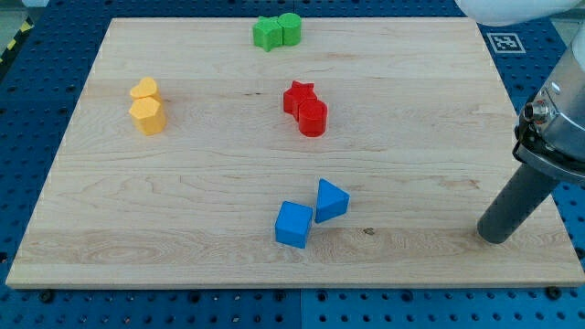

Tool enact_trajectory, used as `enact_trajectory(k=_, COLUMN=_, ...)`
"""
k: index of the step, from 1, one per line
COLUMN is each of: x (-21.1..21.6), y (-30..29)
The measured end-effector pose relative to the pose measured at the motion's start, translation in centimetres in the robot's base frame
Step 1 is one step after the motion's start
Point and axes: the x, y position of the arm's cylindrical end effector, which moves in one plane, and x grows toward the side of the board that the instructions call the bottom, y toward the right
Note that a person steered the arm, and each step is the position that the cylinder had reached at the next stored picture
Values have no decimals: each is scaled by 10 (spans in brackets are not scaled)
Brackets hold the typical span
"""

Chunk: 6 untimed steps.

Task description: Move your arm towards the top side of the board

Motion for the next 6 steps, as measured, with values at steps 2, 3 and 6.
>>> enact_trajectory(k=2, x=0, y=-1)
enact_trajectory(k=3, x=0, y=-3)
enact_trajectory(k=6, x=-84, y=-16)
